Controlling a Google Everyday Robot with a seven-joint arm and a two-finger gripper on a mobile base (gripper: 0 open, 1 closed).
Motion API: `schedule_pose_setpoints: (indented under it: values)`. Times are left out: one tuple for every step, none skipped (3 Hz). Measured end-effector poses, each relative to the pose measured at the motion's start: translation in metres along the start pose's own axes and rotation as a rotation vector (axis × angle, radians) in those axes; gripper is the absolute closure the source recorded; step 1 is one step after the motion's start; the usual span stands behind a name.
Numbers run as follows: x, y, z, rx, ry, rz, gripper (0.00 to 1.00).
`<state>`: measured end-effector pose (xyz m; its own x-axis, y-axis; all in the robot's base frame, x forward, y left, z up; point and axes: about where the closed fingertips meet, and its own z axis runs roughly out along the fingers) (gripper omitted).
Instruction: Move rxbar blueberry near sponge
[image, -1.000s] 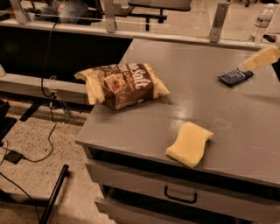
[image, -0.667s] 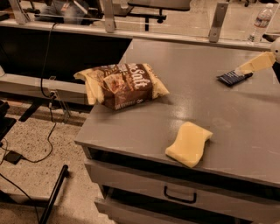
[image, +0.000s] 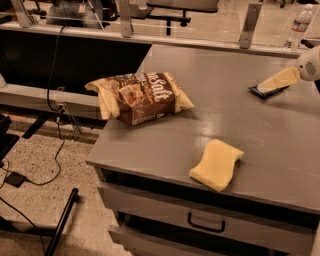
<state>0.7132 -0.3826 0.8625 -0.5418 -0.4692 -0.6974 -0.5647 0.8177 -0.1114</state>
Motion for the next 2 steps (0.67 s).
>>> schedule_pose_setpoints:
  values:
    - [0.008, 0.000, 0.014, -0.023, 0.013, 0.032, 0.00]
    - [0.015, 0.002, 0.025, -0.040, 0.035, 0.046, 0.14]
